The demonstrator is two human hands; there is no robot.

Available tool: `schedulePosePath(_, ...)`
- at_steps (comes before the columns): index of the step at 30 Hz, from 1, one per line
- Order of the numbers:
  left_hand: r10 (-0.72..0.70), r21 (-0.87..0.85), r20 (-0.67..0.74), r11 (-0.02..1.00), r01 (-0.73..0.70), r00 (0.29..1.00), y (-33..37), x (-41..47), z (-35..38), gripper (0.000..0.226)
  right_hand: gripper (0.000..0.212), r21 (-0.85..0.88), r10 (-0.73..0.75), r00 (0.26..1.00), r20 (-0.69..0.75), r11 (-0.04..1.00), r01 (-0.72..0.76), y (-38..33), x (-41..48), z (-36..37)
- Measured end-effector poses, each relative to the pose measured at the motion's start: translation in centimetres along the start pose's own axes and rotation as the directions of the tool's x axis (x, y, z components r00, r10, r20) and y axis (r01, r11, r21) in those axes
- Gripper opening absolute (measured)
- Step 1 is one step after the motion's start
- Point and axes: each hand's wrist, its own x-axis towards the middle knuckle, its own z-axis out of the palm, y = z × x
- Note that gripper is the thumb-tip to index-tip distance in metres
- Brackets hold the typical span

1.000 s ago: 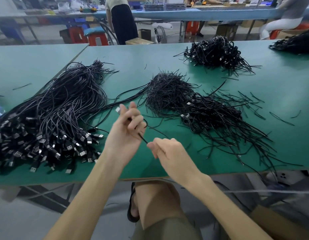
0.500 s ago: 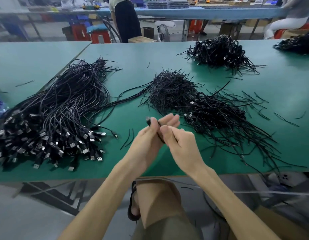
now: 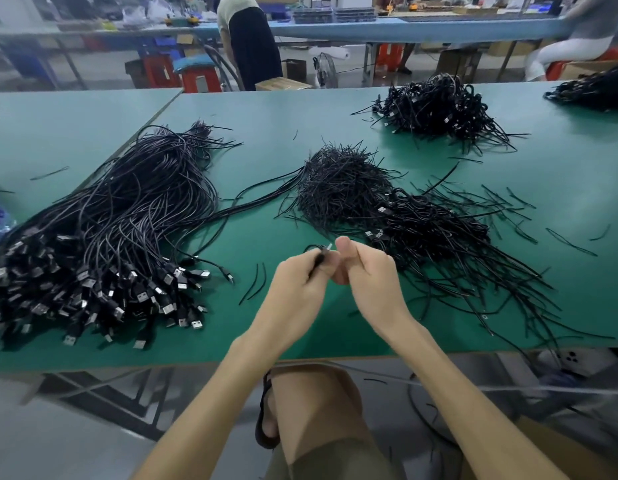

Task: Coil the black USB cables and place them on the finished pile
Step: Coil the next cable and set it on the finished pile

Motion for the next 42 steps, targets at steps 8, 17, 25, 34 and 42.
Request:
schedulePosePath(8,0.104,0.357,0.091,0.925,-0.13,0.99,-0.8,-0.3,-0.4,0.05,0.039,0.049,-0.017,0.998,-0.06,0.999,0.02,-0.4,-1.7,0.0)
schedulePosePath(17,-0.107,-0.401,0.136,0.903,0.153,0.985,0.2,0.1,0.5,0.046,0.043,0.195,-0.016,0.993,-0.117,0.98,0.039,-1.2,-3.0,1.0)
schedulePosePath(25,-0.287,-0.861,0.074,0.465,0.207,0.955,-0.4,0.6,0.1,0.033,0.042,-0.011,-0.018,0.999,-0.027,1.0,0.018,0.3,-2.9,2.4)
schedulePosePath(34,-0.354,-0.954,0.075,0.246,0.17,0.932,-0.6,1.2,-1.4,0.028,0.021,-0.051,0.016,0.982,0.187,0.999,-0.007,-0.1,-1.9,2.3)
schedulePosePath(42,-0.243,-0.937,0.149,0.274,0.215,0.959,-0.9,0.7,-0.3,0.023,0.057,0.18,0.123,0.971,0.207,0.97,-0.161,-0.9,-1.2,2.1)
